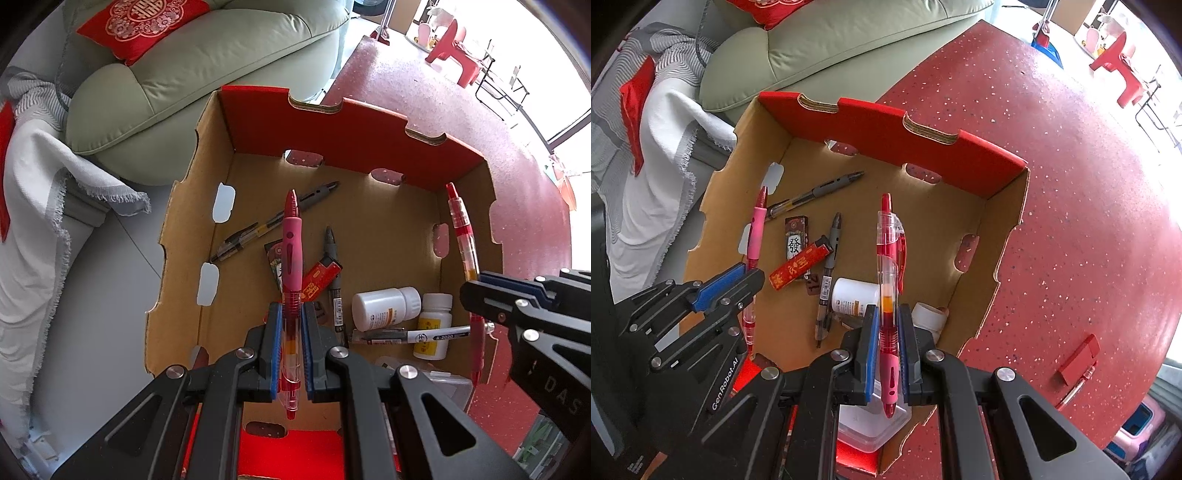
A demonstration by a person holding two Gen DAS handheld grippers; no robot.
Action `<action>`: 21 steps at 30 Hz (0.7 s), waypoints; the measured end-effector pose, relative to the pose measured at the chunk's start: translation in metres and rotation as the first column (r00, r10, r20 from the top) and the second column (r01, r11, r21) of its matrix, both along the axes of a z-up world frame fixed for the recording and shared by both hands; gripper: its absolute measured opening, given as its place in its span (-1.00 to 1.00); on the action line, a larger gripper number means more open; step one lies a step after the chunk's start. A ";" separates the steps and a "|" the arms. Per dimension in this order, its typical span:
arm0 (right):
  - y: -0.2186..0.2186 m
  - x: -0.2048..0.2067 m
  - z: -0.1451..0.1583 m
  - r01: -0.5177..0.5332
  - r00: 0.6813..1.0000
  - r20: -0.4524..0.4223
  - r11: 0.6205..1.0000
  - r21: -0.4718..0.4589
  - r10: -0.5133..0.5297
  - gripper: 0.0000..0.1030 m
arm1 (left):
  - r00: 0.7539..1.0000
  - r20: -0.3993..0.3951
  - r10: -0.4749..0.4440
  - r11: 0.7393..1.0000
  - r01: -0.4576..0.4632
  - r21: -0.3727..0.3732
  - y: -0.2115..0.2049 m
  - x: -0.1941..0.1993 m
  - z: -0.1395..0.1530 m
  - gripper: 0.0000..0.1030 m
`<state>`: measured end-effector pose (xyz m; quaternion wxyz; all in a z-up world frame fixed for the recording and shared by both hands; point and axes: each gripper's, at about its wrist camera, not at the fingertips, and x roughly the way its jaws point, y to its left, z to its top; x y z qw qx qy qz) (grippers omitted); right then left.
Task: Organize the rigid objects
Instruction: 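Carry the pink pen and the clear red pen with both tools over the box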
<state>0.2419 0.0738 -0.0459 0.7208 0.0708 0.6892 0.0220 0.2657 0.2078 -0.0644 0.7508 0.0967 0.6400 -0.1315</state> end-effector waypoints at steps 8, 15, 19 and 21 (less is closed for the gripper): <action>0.000 0.004 -0.002 -0.003 1.000 -0.005 1.000 -0.003 0.002 -0.79 | 1.000 -0.007 -0.001 1.000 0.001 0.007 -0.002 0.001 -0.002 -0.80; -0.001 0.007 -0.006 0.006 1.000 -0.010 1.000 -0.007 -0.006 -0.79 | 1.000 -0.007 0.005 1.000 -0.005 0.014 -0.004 0.007 -0.006 -0.80; -0.002 0.012 -0.008 0.014 1.000 -0.012 1.000 -0.011 -0.014 -0.79 | 1.000 -0.003 0.009 1.000 -0.009 0.016 -0.004 0.014 -0.007 -0.80; -0.002 0.015 -0.009 0.017 1.000 -0.012 1.000 -0.011 -0.017 -0.79 | 1.000 -0.001 0.011 1.000 -0.011 0.018 -0.005 0.018 -0.008 -0.80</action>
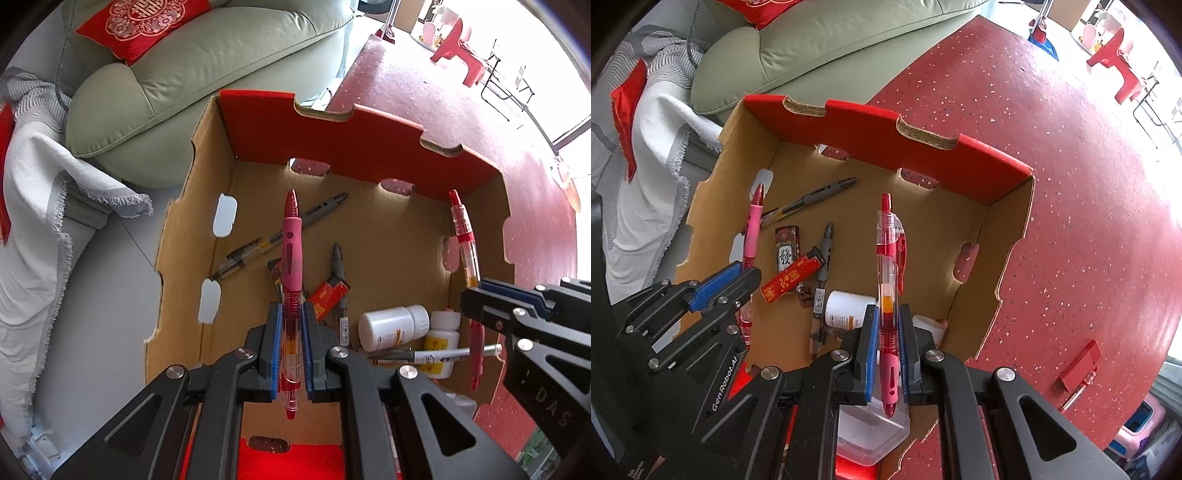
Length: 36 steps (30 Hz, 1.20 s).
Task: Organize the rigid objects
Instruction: 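Carry the pink pen and the clear red pen with both tools over the box, then open the left tool to drop the pink pen while the right tool releases its pen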
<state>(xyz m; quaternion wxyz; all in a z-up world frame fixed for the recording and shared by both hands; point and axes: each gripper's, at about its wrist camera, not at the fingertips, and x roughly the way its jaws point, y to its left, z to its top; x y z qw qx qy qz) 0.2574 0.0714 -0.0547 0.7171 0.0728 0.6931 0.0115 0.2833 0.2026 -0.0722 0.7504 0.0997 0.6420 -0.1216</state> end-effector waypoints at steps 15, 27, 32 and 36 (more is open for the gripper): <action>-0.002 0.009 -0.014 0.017 0.999 -0.032 1.000 0.004 -0.017 -0.79 | 1.000 -0.010 -0.010 0.999 0.011 0.046 -0.008 0.005 -0.018 0.39; -0.028 -0.008 0.009 0.042 0.999 0.024 0.999 -0.002 -0.042 0.95 | 0.999 -0.014 0.040 0.998 -0.040 0.049 0.014 0.002 -0.014 0.99; -0.048 -0.036 0.017 0.109 0.994 0.020 0.994 0.023 -0.109 0.95 | 1.000 0.001 0.002 0.998 -0.002 0.058 0.013 -0.007 -0.011 0.99; -0.070 -0.067 0.018 0.204 0.979 -0.001 0.978 0.053 -0.204 0.95 | 1.000 0.018 -0.016 0.999 0.015 0.049 0.007 -0.018 -0.004 0.99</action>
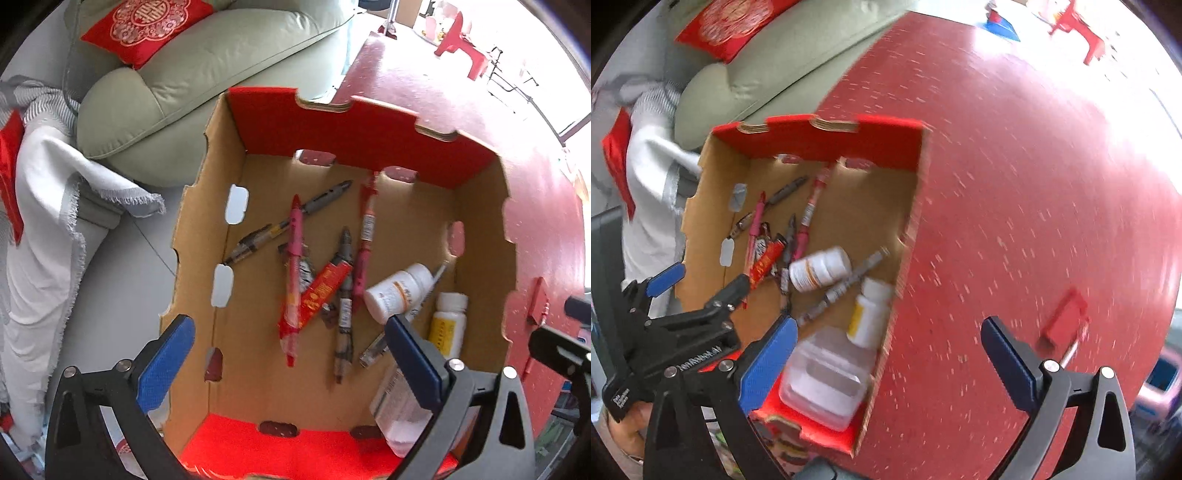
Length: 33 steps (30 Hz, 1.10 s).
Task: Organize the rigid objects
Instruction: 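Open the left tool to drop the pink pen while the right tool releases its pen, then move both open tools back over the red card case and last red pen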
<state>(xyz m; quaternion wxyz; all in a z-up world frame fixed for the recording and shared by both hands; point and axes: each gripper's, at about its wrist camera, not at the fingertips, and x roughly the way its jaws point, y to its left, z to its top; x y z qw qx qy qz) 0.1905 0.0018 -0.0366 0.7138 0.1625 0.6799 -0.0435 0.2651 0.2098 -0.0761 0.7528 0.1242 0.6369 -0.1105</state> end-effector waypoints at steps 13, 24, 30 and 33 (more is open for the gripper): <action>-0.052 -0.129 -0.035 0.232 0.966 -0.127 0.972 0.035 -0.226 0.95 | 0.992 -0.035 -0.118 0.993 0.117 -0.016 -0.051 -0.065 0.030 0.99; -0.109 -0.202 -0.033 0.418 0.906 -0.098 0.908 0.042 -0.413 0.95 | 0.947 -0.061 -0.314 0.948 0.309 -0.079 -0.138 -0.130 0.040 0.99; -0.142 -0.234 -0.049 0.502 0.860 -0.128 0.865 0.031 -0.494 0.95 | 0.919 -0.095 -0.383 0.923 0.378 -0.072 -0.193 -0.158 0.020 0.99; -0.151 -0.249 -0.054 0.518 0.849 -0.145 0.855 0.028 -0.509 0.95 | 0.917 -0.086 -0.389 0.921 0.387 -0.041 -0.222 -0.159 0.005 0.99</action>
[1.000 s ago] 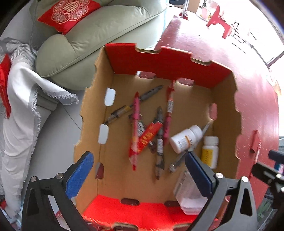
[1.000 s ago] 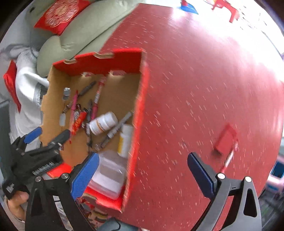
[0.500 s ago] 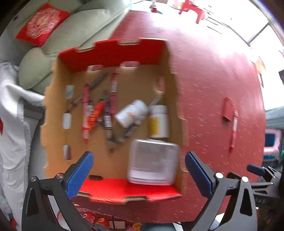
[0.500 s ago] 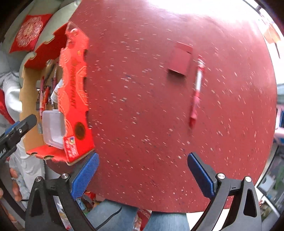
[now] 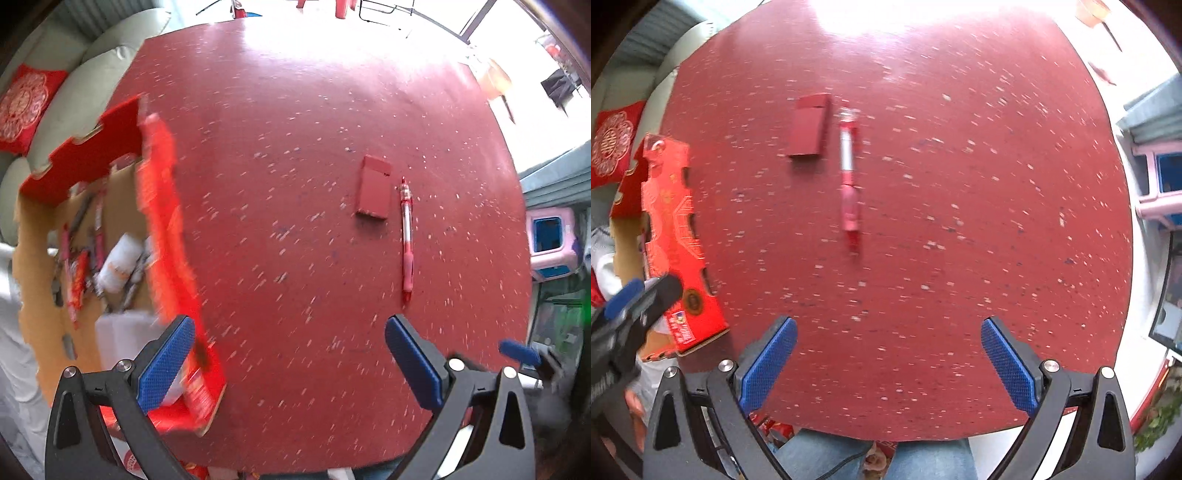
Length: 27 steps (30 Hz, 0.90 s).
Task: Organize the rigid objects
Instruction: 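Move both open tools back over the red card case and last red pen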
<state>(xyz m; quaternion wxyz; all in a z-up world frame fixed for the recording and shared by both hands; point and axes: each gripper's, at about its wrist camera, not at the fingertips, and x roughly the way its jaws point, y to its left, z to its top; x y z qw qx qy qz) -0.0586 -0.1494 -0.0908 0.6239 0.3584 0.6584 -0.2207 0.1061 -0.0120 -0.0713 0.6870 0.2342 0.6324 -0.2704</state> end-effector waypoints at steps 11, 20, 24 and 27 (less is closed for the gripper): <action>-0.028 -0.031 -0.018 0.044 0.998 -0.034 0.999 0.030 -0.043 0.95 | 0.986 0.092 -0.142 0.986 0.133 0.104 -0.094 0.014 -0.077 0.99; -0.042 -0.029 -0.021 0.036 0.999 -0.034 0.999 0.030 -0.035 0.95 | 0.985 0.056 -0.165 0.984 0.161 0.073 -0.120 0.019 -0.097 1.00; -0.043 -0.013 -0.021 0.008 1.000 -0.023 1.000 0.013 -0.008 0.95 | 0.980 0.133 -0.147 0.988 0.140 0.066 -0.126 0.035 -0.092 1.00; -0.044 0.011 -0.025 -0.022 1.000 -0.007 1.000 -0.015 0.022 0.95 | 0.989 0.120 -0.087 0.996 0.082 0.044 -0.118 0.055 -0.093 1.00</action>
